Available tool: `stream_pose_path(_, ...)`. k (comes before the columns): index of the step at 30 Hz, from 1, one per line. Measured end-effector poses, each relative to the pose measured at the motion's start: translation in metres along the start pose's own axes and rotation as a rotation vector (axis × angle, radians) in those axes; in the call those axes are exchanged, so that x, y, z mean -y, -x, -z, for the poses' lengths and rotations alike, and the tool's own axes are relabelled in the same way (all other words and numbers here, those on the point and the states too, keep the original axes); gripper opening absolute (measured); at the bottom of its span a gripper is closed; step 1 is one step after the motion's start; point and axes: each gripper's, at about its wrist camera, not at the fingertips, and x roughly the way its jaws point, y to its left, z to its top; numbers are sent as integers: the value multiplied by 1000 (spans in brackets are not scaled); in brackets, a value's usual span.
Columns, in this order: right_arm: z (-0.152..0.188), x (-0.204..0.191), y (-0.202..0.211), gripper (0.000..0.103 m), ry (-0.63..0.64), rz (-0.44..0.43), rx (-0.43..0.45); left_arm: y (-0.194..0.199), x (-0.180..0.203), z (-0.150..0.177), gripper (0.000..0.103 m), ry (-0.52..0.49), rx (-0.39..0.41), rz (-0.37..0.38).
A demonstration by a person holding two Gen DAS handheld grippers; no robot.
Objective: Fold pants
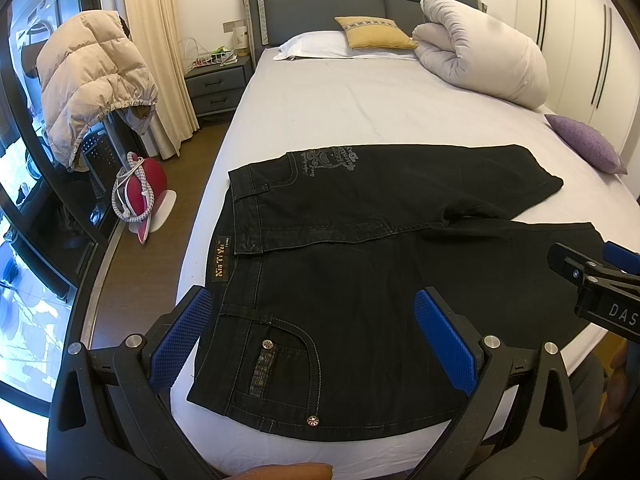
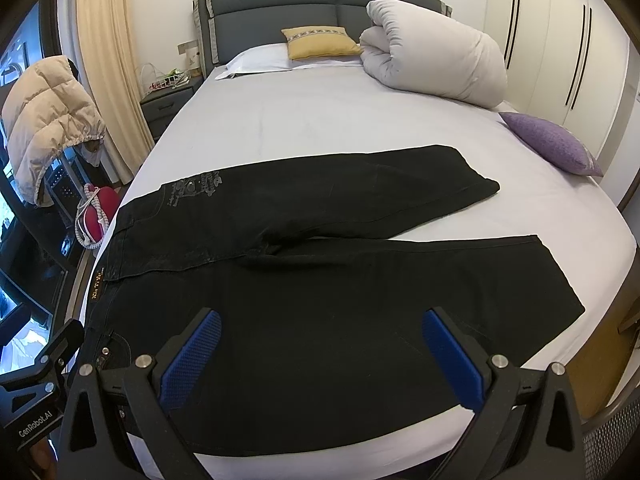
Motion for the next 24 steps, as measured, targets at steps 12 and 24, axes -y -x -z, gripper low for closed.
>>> stream_pose_path(12, 4, -4, -2, 103, 4, -7, -4, 0, 1, 0, 103, 1, -3, -2)
stream_pose_path(24, 6, -5, -3, 103, 3, -11, -6, -1, 2, 5, 103, 2, -5, -3)
